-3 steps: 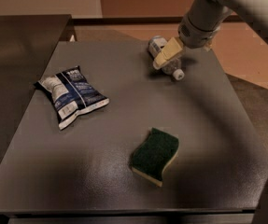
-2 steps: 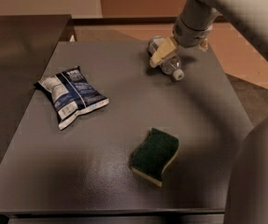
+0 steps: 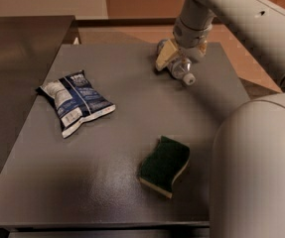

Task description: Move blue plastic bottle near blue chip bag

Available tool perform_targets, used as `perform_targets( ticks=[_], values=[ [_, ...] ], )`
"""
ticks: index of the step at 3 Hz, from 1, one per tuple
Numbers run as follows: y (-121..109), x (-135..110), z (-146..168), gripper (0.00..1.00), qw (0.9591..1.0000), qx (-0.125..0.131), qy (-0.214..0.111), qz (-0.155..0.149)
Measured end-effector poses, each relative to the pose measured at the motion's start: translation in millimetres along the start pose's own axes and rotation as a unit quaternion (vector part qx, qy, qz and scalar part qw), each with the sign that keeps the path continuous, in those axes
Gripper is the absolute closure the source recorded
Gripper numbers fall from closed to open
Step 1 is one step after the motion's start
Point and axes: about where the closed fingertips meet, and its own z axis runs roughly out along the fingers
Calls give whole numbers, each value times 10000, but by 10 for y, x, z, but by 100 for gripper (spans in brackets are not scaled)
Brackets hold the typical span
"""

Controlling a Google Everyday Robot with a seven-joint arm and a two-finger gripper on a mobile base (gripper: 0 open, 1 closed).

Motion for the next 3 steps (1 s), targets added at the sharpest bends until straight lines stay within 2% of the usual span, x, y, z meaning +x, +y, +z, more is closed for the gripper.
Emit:
perform_targets(
  ticks=[2, 3],
  values=[
    [123, -76, 31, 65, 9998, -55, 142, -122],
    [329, -102, -52, 88, 9988, -125, 174, -438]
  ],
)
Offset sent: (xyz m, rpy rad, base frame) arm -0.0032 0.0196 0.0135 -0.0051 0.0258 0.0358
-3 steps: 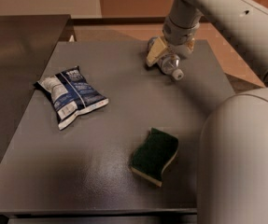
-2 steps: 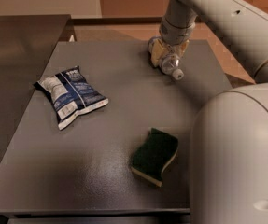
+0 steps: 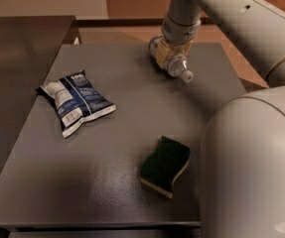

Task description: Move blue plastic bottle near blue chip bag

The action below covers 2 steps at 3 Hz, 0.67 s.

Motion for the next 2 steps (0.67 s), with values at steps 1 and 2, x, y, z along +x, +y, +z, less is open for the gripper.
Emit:
perform_targets(
  ticks=[1, 2],
  values=[
    [290, -42, -96, 100, 9986, -109, 38, -525],
    [660, -77, -147, 100, 9923, -327, 92, -1192]
  ],
)
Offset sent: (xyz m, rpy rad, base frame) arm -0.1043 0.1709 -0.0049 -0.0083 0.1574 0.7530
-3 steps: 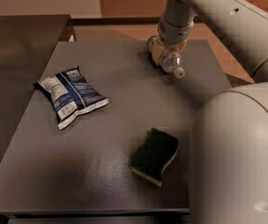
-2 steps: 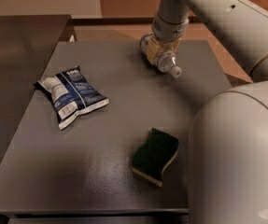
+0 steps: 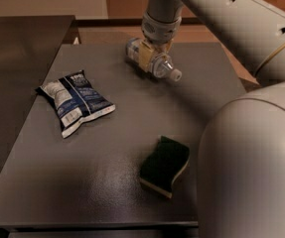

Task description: Move blue plastic bottle near blue chip bag

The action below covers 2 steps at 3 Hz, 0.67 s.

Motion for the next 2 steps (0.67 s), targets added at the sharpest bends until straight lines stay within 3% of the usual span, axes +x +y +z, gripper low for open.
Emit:
perform_targets(
  ticks=[1, 2],
  values=[
    [455, -121, 19, 100, 9964, -307, 87, -783],
    [857, -182, 132, 100, 9866, -617, 214, -1494]
  ],
)
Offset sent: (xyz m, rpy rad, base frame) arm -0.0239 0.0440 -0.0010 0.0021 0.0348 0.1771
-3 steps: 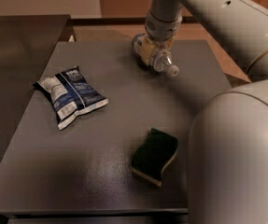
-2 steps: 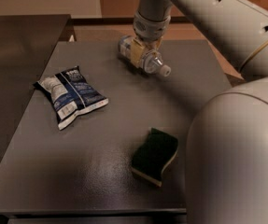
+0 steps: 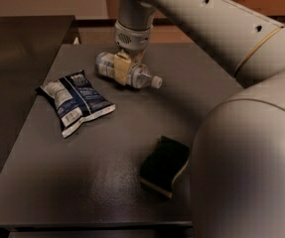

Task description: Move blue plastic bottle near blue chip bag

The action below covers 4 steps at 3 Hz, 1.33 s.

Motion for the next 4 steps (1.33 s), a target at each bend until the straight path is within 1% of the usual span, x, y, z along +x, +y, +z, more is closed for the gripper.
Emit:
perform_targets(
  ticks=[1, 2, 3, 4],
  values=[
    [194, -99, 84, 100, 9990, -173, 62, -401],
    [389, -163, 111, 92, 9975, -240, 34, -669],
    [468, -86, 280, 70, 9968, -327, 210, -693],
    [462, -112, 294, 46, 9969, -314, 173, -696]
  ],
)
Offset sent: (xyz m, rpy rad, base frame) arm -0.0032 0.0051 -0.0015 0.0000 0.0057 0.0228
